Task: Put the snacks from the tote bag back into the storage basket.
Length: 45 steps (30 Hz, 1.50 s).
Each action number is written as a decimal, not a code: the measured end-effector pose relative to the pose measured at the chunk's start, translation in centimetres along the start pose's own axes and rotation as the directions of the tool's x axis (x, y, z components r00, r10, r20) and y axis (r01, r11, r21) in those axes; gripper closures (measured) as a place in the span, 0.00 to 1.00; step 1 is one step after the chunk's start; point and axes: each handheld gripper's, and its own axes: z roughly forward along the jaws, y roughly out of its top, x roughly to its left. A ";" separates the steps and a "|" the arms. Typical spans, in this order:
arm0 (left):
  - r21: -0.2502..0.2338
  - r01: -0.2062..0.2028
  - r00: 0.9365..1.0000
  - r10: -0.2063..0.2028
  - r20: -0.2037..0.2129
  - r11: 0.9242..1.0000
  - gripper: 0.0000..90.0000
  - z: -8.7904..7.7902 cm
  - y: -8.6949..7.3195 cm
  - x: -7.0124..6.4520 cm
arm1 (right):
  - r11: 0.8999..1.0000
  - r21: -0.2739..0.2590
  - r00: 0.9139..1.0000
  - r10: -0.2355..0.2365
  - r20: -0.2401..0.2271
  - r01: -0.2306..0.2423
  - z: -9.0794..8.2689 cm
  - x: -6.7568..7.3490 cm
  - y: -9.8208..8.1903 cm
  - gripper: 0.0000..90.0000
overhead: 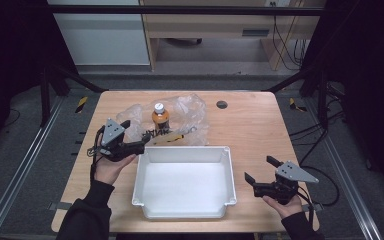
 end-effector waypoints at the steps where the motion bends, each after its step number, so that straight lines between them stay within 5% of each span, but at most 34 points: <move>1: -0.001 -0.005 1.000 0.005 -0.005 1.000 0.17 0.3 0.3 0.0 | 1.000 0.000 1.000 0.000 0.000 0.000 0.0 0.0 0.0 0.03; 25: -0.010 -0.001 0.999 0.001 -0.042 1.000 0.20 4.0 2.0 0.4 | 1.000 0.000 1.000 -0.002 -0.002 0.002 0.0 0.0 0.0 0.03; 45: 0.013 -0.010 0.998 0.010 -0.067 1.000 0.23 7.7 1.4 0.4 | 1.000 0.001 1.000 0.000 -0.005 0.000 0.0 0.0 0.0 0.03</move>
